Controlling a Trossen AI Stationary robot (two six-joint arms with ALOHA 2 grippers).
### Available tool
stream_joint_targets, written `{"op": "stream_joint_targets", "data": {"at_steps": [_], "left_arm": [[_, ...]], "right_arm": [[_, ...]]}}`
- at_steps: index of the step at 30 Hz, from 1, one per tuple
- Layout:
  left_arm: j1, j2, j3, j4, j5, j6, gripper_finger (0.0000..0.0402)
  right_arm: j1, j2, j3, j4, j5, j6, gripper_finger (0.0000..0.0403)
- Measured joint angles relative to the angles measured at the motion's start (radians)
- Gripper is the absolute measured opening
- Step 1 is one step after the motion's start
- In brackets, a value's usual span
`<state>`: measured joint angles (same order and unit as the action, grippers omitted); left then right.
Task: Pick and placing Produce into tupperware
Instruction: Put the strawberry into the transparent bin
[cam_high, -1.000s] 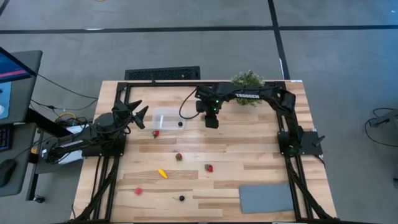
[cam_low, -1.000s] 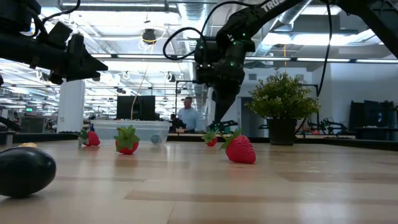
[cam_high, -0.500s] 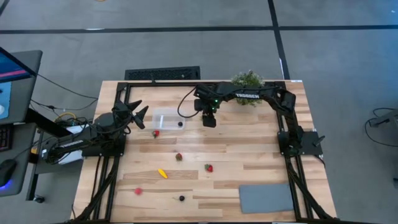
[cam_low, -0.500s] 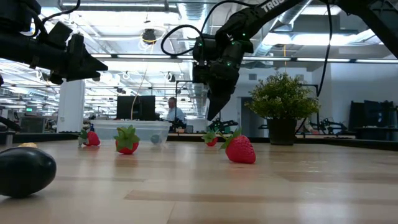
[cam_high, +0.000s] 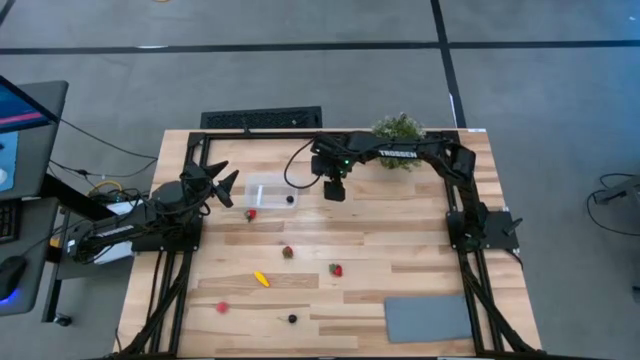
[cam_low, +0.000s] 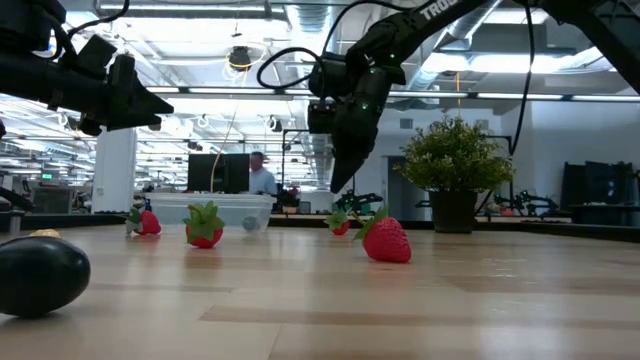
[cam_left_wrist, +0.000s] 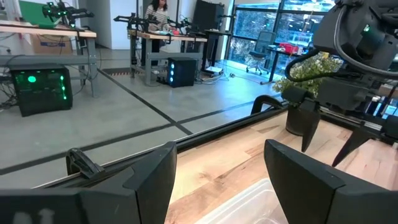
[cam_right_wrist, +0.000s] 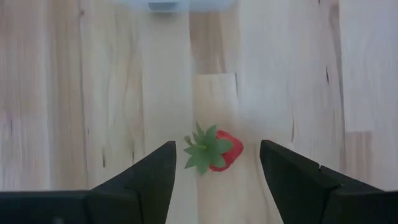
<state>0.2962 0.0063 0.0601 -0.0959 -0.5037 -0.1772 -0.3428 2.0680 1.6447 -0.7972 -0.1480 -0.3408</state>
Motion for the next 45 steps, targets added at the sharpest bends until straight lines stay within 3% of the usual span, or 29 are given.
{"op": "stream_joint_targets", "data": {"at_steps": [7, 13, 29, 33, 45], "left_arm": [[0.000, 0.000, 0.000, 0.000, 0.000, 0.000, 0.0236], [0.000, 0.000, 0.000, 0.000, 0.000, 0.000, 0.0236], [0.000, 0.000, 0.000, 0.000, 0.000, 0.001, 0.0236], [0.000, 0.000, 0.000, 0.000, 0.000, 0.001, 0.0236], [0.000, 0.000, 0.000, 0.000, 0.000, 0.001, 0.0236]], "right_arm": [[0.007, 0.034, -0.055, 0.059, 0.005, 0.017, 0.0258], [0.009, 0.047, -0.062, 0.073, 0.069, 0.028, 0.0258], [0.026, 0.076, -0.063, 0.114, 0.067, 0.027, 0.0258], [0.043, 0.082, -0.065, 0.104, 0.123, 0.018, 0.0258], [0.016, 0.080, -0.066, 0.036, 0.128, 0.045, 0.0258]]}}
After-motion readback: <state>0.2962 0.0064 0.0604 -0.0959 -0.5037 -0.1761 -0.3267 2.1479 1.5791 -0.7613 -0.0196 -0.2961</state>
